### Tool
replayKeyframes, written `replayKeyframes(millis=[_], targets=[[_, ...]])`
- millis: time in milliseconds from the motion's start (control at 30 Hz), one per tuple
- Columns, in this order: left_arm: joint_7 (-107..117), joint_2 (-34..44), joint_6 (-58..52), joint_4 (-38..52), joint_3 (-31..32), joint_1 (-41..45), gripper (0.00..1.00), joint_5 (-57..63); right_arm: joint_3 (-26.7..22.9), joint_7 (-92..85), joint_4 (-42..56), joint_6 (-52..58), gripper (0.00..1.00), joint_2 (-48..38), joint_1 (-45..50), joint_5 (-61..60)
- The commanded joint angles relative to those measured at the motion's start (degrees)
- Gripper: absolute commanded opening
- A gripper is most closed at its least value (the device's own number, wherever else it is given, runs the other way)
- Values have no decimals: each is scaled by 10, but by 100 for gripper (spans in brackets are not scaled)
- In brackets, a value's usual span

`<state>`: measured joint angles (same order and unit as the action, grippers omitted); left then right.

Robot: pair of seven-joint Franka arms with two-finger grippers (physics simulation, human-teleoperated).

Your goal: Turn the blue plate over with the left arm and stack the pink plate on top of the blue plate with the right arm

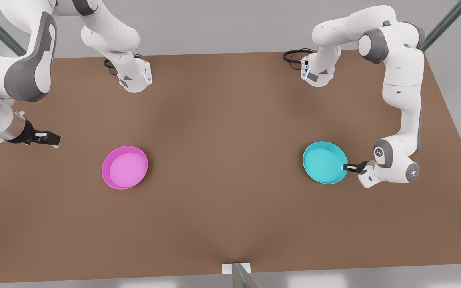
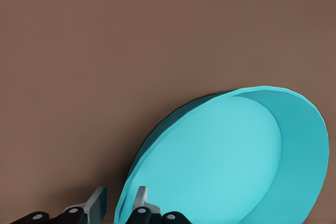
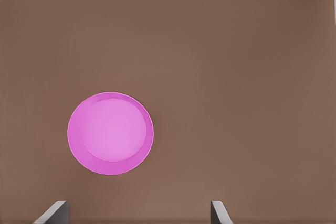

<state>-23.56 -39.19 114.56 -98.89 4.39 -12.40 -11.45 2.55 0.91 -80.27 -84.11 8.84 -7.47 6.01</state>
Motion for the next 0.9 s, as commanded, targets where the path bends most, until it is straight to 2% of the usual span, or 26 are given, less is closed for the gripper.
replayKeyframes(millis=[0,67,133,167,500,633,733,800,867], targets=[[-9,-1,0,0,0,0,43,0,0,1,0,-4,100,-1,0,0],[-8,-1,0,1,0,0,33,0,0,0,12,-4,100,11,0,0],[-8,-1,0,1,0,0,28,0,0,1,13,-4,100,12,0,0],[-8,-1,0,1,0,0,21,0,0,0,13,-4,100,12,0,0],[-4,23,-13,12,-1,0,21,11,0,0,13,-4,100,12,0,0],[43,59,-19,22,-2,19,21,11,0,0,13,-4,100,13,-1,0],[84,62,-102,110,-3,37,21,13,0,0,13,-4,100,13,0,0],[141,76,-135,148,0,64,21,63,0,0,13,-4,100,13,0,0],[224,68,-203,238,3,99,21,115,0,0,13,-4,100,13,0,0]])
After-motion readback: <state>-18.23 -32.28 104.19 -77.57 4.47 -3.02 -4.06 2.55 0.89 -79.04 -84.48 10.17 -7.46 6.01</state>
